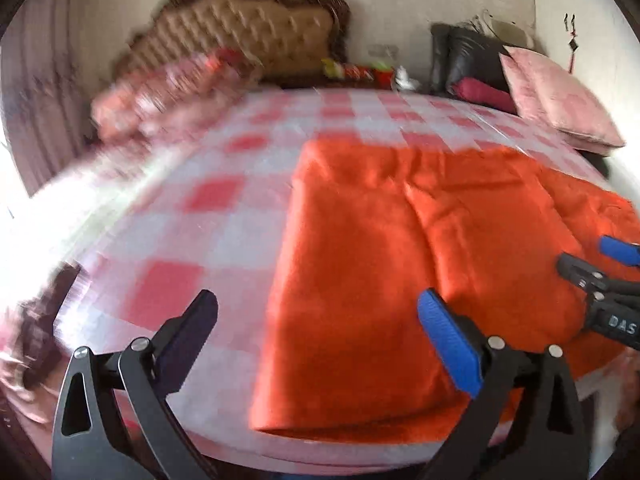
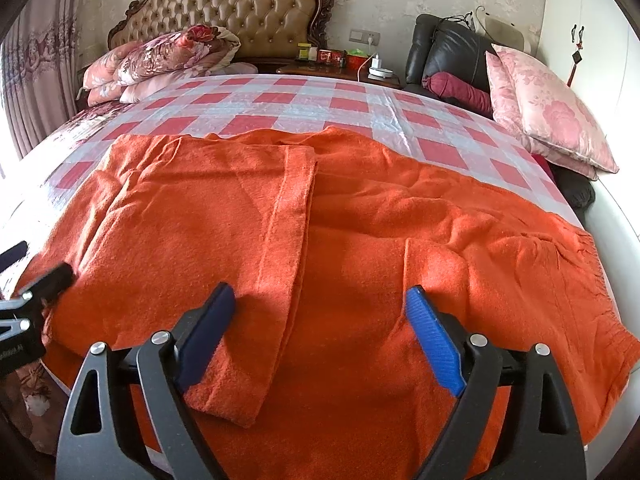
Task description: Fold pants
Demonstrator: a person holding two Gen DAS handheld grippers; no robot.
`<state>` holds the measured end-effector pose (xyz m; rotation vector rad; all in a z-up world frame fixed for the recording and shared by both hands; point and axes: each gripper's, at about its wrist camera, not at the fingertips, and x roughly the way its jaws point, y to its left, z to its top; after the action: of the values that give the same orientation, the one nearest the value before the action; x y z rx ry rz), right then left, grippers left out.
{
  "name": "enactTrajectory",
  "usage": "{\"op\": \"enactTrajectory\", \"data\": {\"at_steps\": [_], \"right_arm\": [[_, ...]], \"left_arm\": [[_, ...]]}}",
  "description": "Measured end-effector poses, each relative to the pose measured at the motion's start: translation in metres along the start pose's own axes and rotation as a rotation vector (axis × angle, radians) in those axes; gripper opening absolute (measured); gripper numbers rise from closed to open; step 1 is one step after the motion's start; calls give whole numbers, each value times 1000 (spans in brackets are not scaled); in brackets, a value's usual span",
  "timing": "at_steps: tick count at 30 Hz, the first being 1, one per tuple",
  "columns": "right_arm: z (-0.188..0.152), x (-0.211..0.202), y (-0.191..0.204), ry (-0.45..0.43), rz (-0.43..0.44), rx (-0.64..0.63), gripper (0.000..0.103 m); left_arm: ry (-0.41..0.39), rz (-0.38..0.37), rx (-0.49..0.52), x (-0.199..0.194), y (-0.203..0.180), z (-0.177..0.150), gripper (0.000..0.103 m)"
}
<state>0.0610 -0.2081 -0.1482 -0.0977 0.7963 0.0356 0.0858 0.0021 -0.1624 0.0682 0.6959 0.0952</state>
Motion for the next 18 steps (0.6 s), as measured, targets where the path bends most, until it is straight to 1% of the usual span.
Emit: {"op": "enactTrajectory", "data": {"at_steps": [1, 2, 3, 4, 5, 6, 7, 8, 10, 11, 12, 14, 16, 18], "right_arm": [[0, 0, 0, 1, -1, -1, 85], [0, 0, 0, 1, -2, -1, 85], [0, 0, 0, 1, -4, 0, 85], [0, 0, -1, 1, -4, -1, 85], [0, 0, 0, 3, -5, -1, 85], [1, -1, -1, 3, -5, -2, 85], [2, -1, -2, 5, -4, -3, 85], [3, -1, -2, 9, 1, -6, 85], [7, -1, -7, 28, 17, 0, 85], [9, -2, -9, 30, 18, 5, 85], [15, -5, -13, 17, 15, 21, 85], [26, -10, -19, -4, 16, 49, 85], [45, -13, -24, -20, 15, 71, 85], [65, -7, -20, -22, 7, 52, 85]], "left_arm": [[-11, -10, 7, -5, -1, 4, 100], [-33, -64, 11, -13, -4, 7, 96], [-44, -100, 24, -17, -8, 9, 86], [-44, -116, 53, -18, -14, 10, 81], [-34, -113, 98, -15, -24, 9, 72], [-16, -109, 120, -11, -28, 8, 55], [10, -118, 126, -6, -30, 6, 47], [49, -146, 106, 2, -28, 3, 36], [58, -169, 75, 6, -23, 2, 35], [57, -153, 84, 6, -21, 2, 35], [56, -142, 89, 7, -19, 1, 35], [57, -147, 74, 9, -14, 0, 36], [51, -146, 73, 7, -13, -3, 37], [45, -144, 76, 5, -13, -5, 37]]}}
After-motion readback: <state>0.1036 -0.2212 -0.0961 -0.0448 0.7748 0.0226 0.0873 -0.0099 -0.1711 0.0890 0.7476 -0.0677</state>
